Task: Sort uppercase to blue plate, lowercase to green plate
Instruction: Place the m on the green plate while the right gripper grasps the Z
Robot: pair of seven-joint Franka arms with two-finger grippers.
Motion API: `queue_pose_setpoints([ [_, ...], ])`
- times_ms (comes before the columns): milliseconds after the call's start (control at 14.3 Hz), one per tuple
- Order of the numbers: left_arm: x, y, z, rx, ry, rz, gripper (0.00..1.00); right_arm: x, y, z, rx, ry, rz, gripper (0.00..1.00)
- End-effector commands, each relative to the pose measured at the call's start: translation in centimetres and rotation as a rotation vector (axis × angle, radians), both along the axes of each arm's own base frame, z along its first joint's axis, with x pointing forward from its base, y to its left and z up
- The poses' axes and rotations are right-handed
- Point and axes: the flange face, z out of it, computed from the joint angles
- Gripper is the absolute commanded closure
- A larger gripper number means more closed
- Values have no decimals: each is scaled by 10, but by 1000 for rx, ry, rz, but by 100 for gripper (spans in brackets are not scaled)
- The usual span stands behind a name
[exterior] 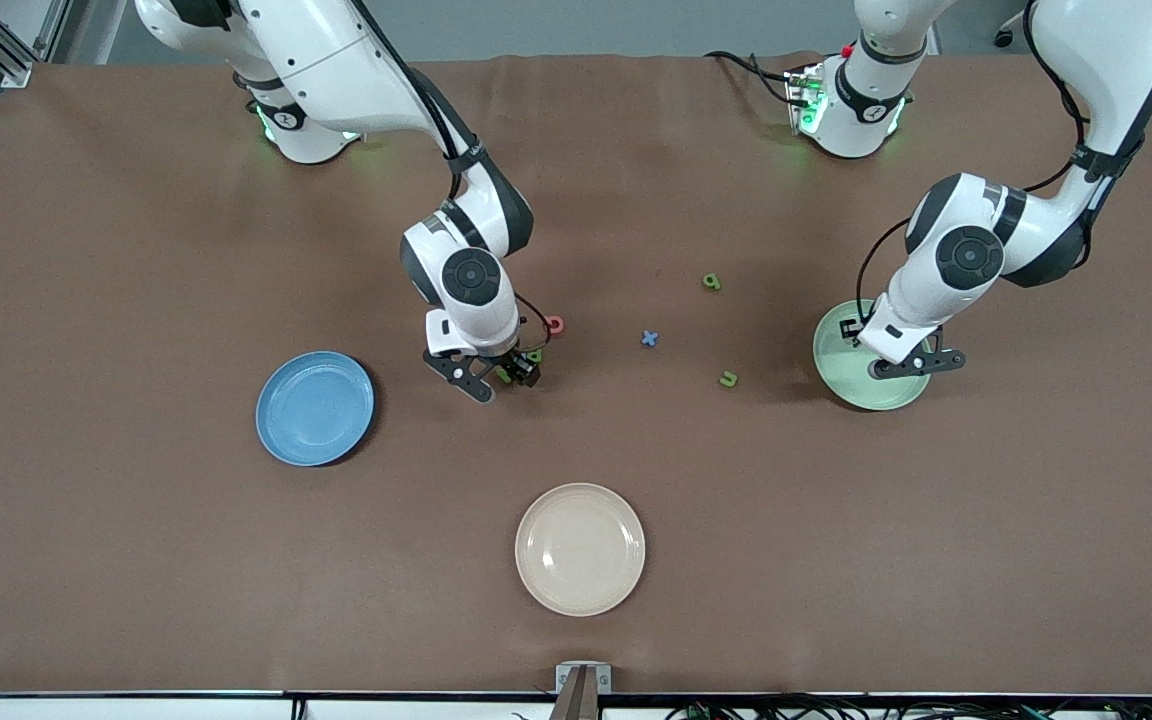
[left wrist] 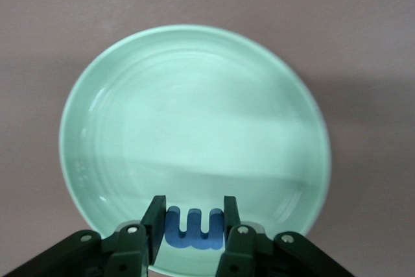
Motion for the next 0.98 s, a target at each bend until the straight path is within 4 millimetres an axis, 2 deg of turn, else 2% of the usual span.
queue_pose_setpoints([
  [0, -7, 15, -16, -7, 6, -40, 85, 3, 4, -1, -2, -33, -12, 12],
  [209, -8, 19, -22, -30, -15, -42, 84, 9, -2, 1, 5, -39, -25, 13],
  [349, -9, 20, -23, -27, -15, -52, 82, 11, -5, 2, 6, -43, -30, 15],
  [419, -8, 20, -23, -26, -16, -51, 77, 13, -5, 2, 13, -51, -32, 16],
  [489, -8, 21, -23, -27, -16, -51, 58, 14, -5, 1, 19, -58, -35, 17],
  [559, -7, 21, -22, -26, -18, -52, 31, 15, -7, 0, 20, -59, -39, 17],
  [628, -7, 20, -20, -23, -24, -55, 11, 15, -8, -2, 20, -57, -42, 18],
  [698, -5, 18, -17, -20, -29, -57, 8, 15, -8, -3, 20, -57, -43, 20],
  [908, 4, -8, -1, -30, -65, -87, 1, 13, -8, -6, 17, -51, -40, 27],
])
